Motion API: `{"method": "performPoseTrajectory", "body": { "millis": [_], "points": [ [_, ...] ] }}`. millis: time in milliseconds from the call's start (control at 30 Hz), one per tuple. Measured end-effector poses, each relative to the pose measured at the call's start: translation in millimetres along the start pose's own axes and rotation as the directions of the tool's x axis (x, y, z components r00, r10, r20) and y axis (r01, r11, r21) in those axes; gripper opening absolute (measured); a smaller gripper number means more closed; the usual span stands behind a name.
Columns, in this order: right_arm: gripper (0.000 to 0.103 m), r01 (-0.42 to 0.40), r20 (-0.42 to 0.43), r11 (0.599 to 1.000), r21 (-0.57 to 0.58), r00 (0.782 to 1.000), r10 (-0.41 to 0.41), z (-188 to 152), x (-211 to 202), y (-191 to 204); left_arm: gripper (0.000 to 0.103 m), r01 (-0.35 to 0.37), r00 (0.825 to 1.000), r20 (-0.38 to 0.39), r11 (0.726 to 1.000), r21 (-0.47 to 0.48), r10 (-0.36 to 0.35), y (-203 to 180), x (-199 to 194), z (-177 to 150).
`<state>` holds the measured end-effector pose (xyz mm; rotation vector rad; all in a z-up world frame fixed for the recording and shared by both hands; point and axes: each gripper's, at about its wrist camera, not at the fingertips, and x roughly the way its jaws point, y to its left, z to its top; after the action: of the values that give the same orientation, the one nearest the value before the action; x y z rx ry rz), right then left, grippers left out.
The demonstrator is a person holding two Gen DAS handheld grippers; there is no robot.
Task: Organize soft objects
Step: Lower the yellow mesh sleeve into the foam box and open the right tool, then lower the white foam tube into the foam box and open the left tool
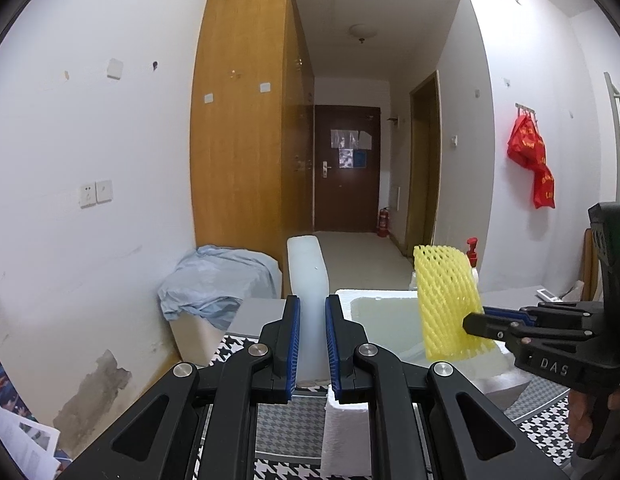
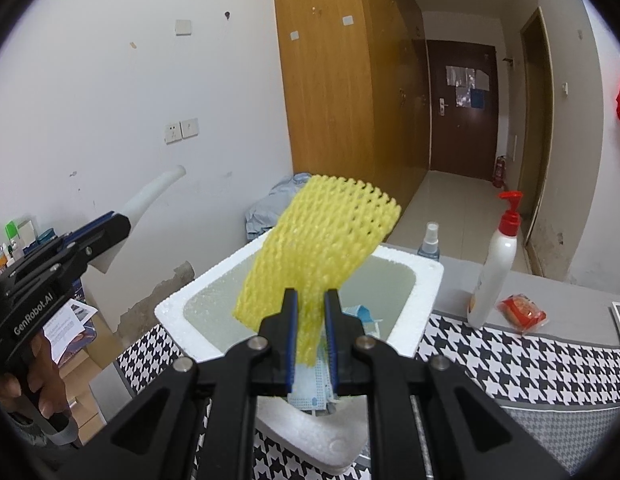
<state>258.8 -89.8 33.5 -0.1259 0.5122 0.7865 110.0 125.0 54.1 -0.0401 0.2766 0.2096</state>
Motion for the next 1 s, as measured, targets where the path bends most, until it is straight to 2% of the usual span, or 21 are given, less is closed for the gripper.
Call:
{"method": "performPoseTrajectory", "body": {
  "millis": [33, 67, 100, 167, 433, 600, 933, 1000],
  "points": [
    [0.020, 0.003, -0.014, 1.000, -0.013, 1.000, -0.003, 0, 2, 2, 0.014, -0.001, 1.000, -0.002, 1.000, -0.001, 0.001, 0, 0, 0],
    [0.037, 0.010, -0.016, 1.000, -0.012, 1.000, -0.010, 0, 3, 2, 0.014, -0.002, 1.000, -0.003, 1.000, -0.002, 0.002, 1, 1, 0],
    [0.061, 0.014, -0.013, 1.000, -0.004, 1.000, -0.014, -1, 3, 1, 0.014, -0.002, 1.000, -0.005, 1.000, -0.003, 0.002, 1, 1, 0],
    [0.079, -0.001, -0.003, 1.000, 0.024, 1.000, 0.001, -1, 1, -4, 0.014, -0.002, 1.000, -0.006, 1.000, 0.000, 0.002, 0, 1, 0],
    [0.080, -0.009, 0.008, 1.000, 0.020, 1.000, 0.009, -2, -6, -2, 0.015, -0.005, 1.000, -0.007, 1.000, -0.004, 0.005, 0, -1, 0],
    [0.094, -0.019, 0.041, 1.000, 0.011, 0.999, 0.019, -2, -15, 0, 0.015, -0.001, 1.000, -0.012, 1.000, -0.004, 0.001, -2, 0, 0],
    [0.098, 0.002, 0.053, 1.000, 0.015, 0.999, -0.003, -4, -23, -5, 0.015, 0.026, 1.000, -0.019, 1.000, 0.010, -0.025, -13, 3, 0],
    [0.102, 0.002, 0.058, 1.000, 0.013, 0.998, -0.002, -5, -25, -6, 0.015, 0.035, 0.999, -0.021, 0.999, 0.010, -0.035, -16, 4, 0]
  ]
}}
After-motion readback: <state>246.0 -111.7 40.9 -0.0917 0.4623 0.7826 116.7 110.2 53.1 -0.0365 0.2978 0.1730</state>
